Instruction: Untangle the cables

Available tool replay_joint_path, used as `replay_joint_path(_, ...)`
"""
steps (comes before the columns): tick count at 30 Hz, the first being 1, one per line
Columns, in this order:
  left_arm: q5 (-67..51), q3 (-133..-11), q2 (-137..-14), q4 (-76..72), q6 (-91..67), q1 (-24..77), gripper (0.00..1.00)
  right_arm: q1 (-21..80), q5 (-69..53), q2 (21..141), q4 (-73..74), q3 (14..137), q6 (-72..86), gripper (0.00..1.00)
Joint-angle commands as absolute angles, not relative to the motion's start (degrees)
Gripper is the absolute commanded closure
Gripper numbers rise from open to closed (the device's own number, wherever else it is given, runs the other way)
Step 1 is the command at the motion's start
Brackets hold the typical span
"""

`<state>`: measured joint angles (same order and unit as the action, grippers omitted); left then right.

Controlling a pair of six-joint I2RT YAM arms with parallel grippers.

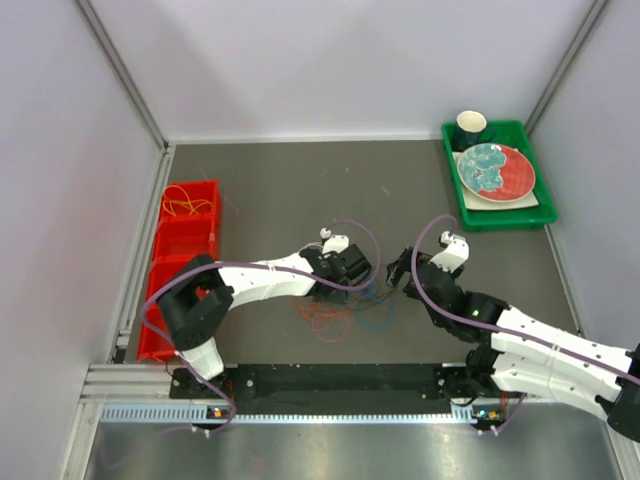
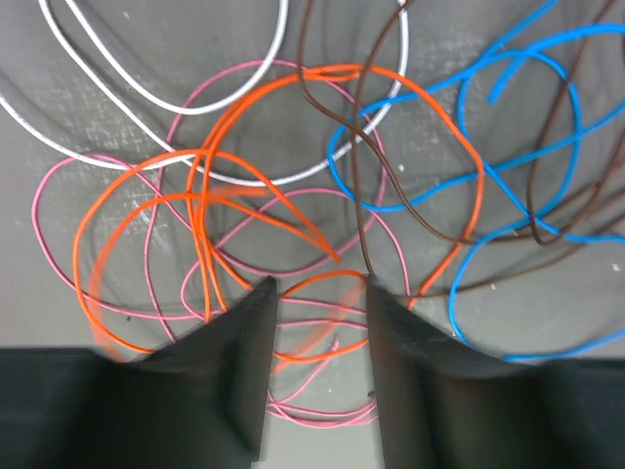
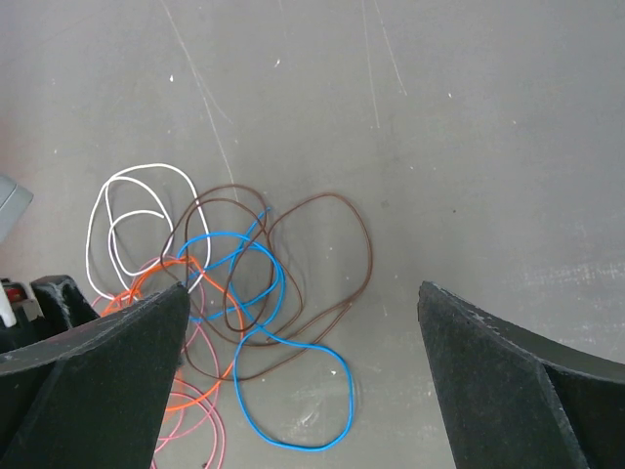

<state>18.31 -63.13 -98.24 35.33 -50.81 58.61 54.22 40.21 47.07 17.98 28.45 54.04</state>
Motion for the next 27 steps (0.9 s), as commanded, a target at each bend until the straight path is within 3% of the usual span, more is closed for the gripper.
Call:
replay_joint_path(1, 21.88, -63.98, -99.05, 33.49, -50.54, 58.71, 0.70, 54.05, 40.08, 47.55, 15.29, 29.44, 53.26, 0.01)
replay_joint_path(3, 22.67, -64.77, -99.75, 33.66, -49.93, 58.71, 0.76, 54.05, 39.90, 47.64, 15.03, 29.44, 53.09, 0.01)
replay_joint_path(7, 25.04, -66.53, -101.25, 34.89, -49.31, 58.71, 1.00, 54.05, 39.64, 48.34, 15.03, 29.79, 52.82, 0.01)
replay_joint_path(16, 30.49, -76.62, -96.95, 45.15, -45.09, 58.71, 1.00, 53.96, 39.46, 48.78, 14.85, 29.97, 52.65, 0.01)
replay_joint_path(24, 37.88, -99.29, -89.83, 55.54, -35.52, 58.54, 1.00, 53.96, 39.55, 48.69, 14.68, 29.97, 52.82, 0.01)
replay_joint_path(27, 35.87, -113.24, -89.12, 57.48, -29.55, 58.62, 1.00, 53.88, 39.64, 48.69, 14.77, 29.97, 52.82, 0.01)
